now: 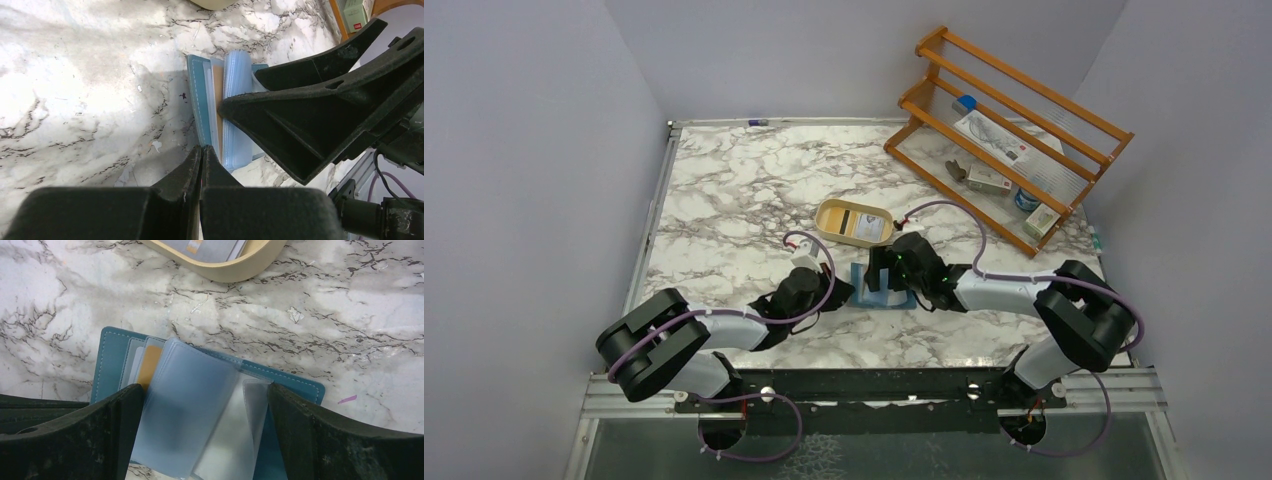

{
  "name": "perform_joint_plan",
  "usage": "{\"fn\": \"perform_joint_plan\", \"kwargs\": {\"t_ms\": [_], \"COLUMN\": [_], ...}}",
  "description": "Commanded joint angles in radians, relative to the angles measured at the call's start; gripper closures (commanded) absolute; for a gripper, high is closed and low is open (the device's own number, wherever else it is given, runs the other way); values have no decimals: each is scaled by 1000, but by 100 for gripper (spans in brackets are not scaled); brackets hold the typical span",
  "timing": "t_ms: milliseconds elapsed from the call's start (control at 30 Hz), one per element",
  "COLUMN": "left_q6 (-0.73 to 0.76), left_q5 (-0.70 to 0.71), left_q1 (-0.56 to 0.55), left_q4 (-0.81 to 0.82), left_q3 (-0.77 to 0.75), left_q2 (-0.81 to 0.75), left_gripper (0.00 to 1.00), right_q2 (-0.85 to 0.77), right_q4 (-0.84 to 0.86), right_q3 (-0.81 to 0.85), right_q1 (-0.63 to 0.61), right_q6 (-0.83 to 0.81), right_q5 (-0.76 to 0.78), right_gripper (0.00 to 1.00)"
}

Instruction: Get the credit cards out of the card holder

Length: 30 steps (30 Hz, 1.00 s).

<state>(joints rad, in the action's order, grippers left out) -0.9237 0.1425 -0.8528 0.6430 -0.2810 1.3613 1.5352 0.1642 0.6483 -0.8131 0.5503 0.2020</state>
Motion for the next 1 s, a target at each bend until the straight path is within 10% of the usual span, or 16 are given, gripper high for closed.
{"fn": "perform_joint_plan", "kwargs": {"t_ms": [0,400,967], "left_q6": [-6,-38,-44], "left_q5": [40,81,111], "left_q1": [-2,0,14], "left_q4": [23,13,-31], "left_q3": [22,46,51], "left_q2": [-15,8,-23], "left_gripper": [100,100,100], "right_q2": [43,55,98], "right_q4": [-225,-453,-646], "right_q3": [-37,-4,196], "right_q1": [2,2,-17], "right_q6": [72,267,116], "right_q5": [23,154,299], "right_gripper": [0,0,0]}}
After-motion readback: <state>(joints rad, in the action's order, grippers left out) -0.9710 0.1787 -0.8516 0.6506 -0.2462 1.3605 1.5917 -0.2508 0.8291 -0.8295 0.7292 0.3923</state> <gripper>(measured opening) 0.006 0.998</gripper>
